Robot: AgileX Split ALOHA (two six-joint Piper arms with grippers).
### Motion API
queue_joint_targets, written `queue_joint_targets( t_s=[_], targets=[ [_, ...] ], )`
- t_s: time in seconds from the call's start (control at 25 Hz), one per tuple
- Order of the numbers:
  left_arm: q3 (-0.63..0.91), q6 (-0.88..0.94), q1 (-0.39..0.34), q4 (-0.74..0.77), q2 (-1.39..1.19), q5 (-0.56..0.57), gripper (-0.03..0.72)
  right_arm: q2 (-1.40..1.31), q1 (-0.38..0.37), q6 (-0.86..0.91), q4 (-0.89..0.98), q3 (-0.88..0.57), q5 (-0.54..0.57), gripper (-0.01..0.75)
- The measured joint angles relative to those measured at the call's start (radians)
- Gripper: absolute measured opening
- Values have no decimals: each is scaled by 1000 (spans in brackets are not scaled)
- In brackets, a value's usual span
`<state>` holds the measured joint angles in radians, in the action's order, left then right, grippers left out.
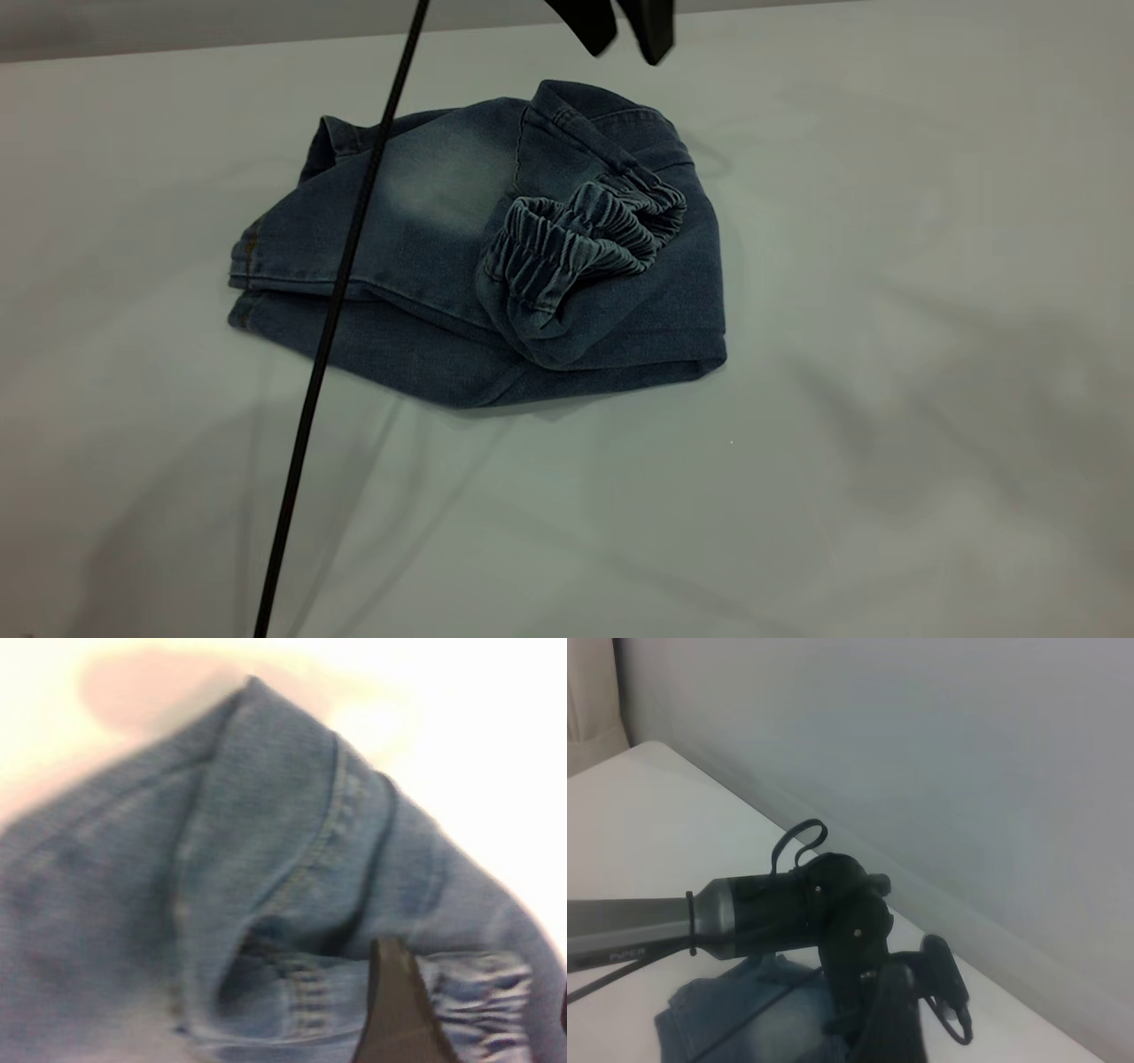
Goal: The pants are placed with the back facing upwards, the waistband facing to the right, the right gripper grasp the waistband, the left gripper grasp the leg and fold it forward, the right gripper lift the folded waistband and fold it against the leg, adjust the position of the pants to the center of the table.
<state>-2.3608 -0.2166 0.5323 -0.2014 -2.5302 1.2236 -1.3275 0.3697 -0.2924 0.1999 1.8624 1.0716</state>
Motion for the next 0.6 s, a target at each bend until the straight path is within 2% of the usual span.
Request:
queue_joint_targets(
  t_s=[0.16,0.36,0.6],
  targets=[
    [6,-89,0,120,0,0,397,0,0,-1,-12,0,0,554],
    [9,-91,-1,247,1,-1,397,0,0,-1,-22,0,0,554],
    [49,-90,0,214,12,-1,397,0,0,-2,-26,0,0,554]
  ],
)
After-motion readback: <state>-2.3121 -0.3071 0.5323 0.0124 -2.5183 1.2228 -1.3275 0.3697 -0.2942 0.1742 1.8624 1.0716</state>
